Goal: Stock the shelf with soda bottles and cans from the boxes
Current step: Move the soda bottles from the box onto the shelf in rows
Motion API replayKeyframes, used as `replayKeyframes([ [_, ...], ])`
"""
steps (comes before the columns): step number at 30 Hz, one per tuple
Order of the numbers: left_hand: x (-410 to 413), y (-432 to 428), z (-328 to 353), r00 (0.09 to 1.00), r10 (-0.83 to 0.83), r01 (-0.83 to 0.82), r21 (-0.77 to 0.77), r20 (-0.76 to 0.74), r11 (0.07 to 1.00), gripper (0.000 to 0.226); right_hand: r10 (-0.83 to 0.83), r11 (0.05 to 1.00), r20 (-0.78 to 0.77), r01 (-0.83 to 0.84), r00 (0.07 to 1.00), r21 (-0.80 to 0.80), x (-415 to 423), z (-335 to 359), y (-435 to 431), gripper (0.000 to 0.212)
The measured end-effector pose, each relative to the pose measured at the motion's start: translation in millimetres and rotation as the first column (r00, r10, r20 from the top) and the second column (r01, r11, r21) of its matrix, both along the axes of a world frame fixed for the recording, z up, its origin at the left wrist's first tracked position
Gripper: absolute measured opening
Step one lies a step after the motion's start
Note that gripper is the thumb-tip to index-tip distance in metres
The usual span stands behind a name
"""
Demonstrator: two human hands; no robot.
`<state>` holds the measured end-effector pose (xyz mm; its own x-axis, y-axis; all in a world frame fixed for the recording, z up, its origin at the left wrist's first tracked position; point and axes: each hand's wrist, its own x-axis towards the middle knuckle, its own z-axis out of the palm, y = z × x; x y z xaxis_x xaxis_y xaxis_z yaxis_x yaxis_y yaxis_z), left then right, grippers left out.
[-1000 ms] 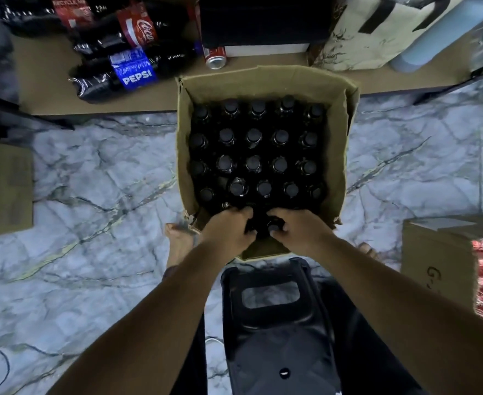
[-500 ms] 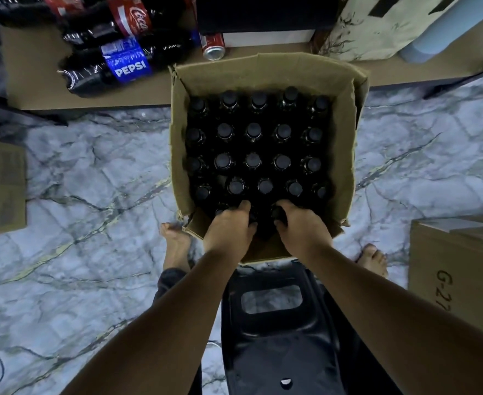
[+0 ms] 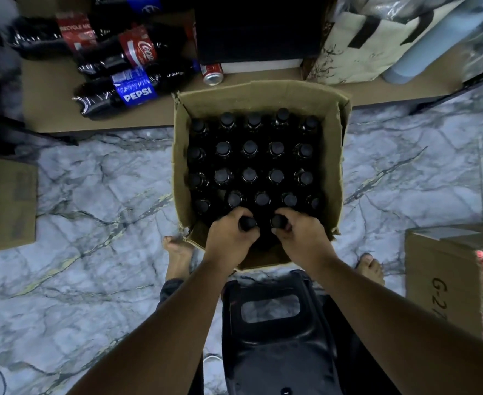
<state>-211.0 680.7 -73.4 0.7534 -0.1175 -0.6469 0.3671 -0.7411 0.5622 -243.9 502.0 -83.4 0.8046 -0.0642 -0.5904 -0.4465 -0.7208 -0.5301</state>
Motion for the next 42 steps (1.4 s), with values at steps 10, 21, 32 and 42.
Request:
replayKeyframes([
  [10,7,-7,236,0.979,0.010,0.031,-0.195,0.205,0.980,0.026,-0.086,0.983,0.327,0.025,0.941,0.184,-11,231,-36,0.037],
  [21,30,-34,504,0.776,-0.139,0.338,-0.221,0.615,0.915,0.027,-0.142,0.984,0.693,0.026,0.707,0.175,-8,502,-76,0.023],
  [32,61,-78,700,0.463,-0.273,0.569,-0.047,0.843,0.821,0.022,-0.232,0.971,0.896,0.142,0.379,0.192,8,680,-105,0.016],
  [42,137,-126,808,0.369,-0.190,0.597,-0.075,0.910,0.799,0.013,-0.248,0.955,0.936,0.228,0.250,0.192,74,791,-144,0.019],
])
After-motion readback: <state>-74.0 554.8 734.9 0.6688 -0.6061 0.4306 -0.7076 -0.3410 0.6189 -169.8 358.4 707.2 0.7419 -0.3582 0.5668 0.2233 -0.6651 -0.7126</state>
